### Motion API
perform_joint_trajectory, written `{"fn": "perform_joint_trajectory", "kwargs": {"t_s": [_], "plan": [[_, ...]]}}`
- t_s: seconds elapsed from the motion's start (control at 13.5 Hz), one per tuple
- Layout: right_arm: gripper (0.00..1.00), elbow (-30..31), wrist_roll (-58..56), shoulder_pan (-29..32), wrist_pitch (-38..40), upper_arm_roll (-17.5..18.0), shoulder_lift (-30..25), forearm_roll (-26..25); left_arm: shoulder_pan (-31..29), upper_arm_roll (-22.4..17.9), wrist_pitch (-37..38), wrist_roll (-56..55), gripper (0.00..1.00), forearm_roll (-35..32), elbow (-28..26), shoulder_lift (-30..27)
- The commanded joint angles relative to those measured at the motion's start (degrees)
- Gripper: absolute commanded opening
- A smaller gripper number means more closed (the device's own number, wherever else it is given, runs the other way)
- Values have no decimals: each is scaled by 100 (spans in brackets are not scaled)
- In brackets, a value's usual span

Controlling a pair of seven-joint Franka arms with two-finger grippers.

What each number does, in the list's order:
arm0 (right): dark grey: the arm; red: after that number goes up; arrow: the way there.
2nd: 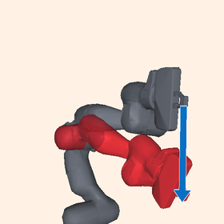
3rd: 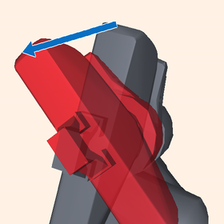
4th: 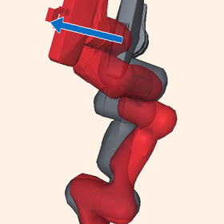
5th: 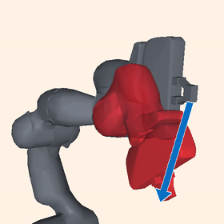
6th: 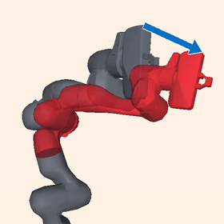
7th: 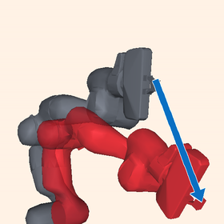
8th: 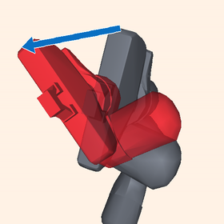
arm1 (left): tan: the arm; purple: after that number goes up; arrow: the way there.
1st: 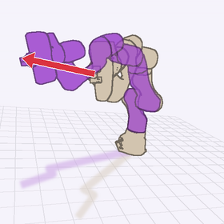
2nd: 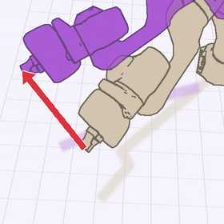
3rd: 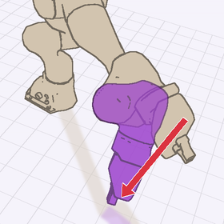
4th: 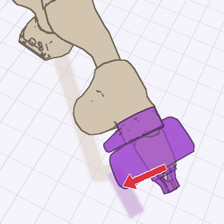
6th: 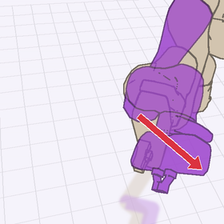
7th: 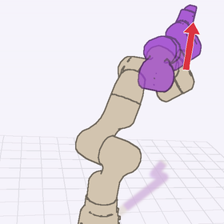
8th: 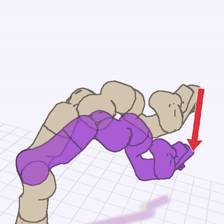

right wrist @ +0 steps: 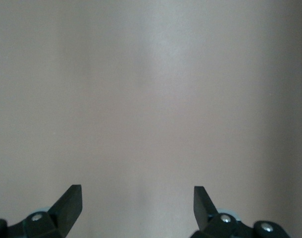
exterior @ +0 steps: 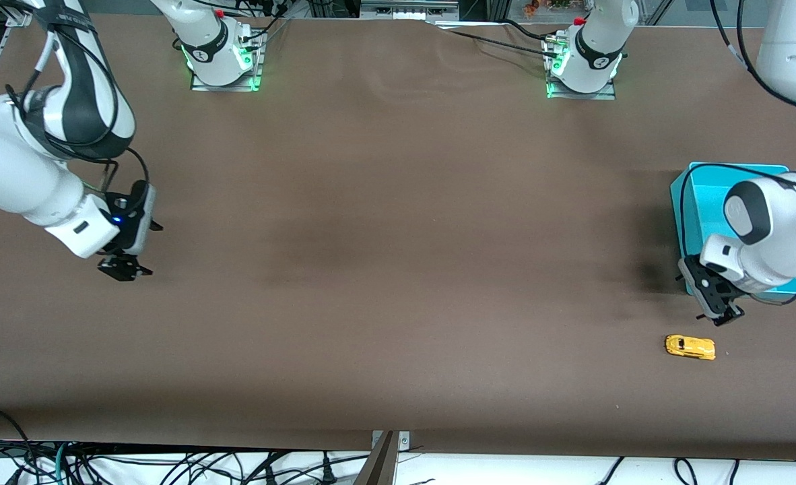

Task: Wind and store yellow beetle car
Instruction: 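Lower the left gripper onto the car while the right gripper withdraws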

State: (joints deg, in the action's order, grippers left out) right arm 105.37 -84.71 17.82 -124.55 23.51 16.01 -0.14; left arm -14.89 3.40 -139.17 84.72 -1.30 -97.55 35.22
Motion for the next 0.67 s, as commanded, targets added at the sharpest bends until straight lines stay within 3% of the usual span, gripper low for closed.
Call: {"fn": "perform_joint_trajectory", "kwargs": {"t_s": [0.0,0.22,0.59], "plan": [[100,-438,314,-121,89,-22,324,-12,4,38,101,36,100,-81,744,405],[100,-439,1251,-454,124,-153,281,-56,4,29,-74,36,100,-90,939,617],[100,-368,2966,-525,940,-224,-185,-30,-40,-6,-225,36,100,-46,1193,968]]}}
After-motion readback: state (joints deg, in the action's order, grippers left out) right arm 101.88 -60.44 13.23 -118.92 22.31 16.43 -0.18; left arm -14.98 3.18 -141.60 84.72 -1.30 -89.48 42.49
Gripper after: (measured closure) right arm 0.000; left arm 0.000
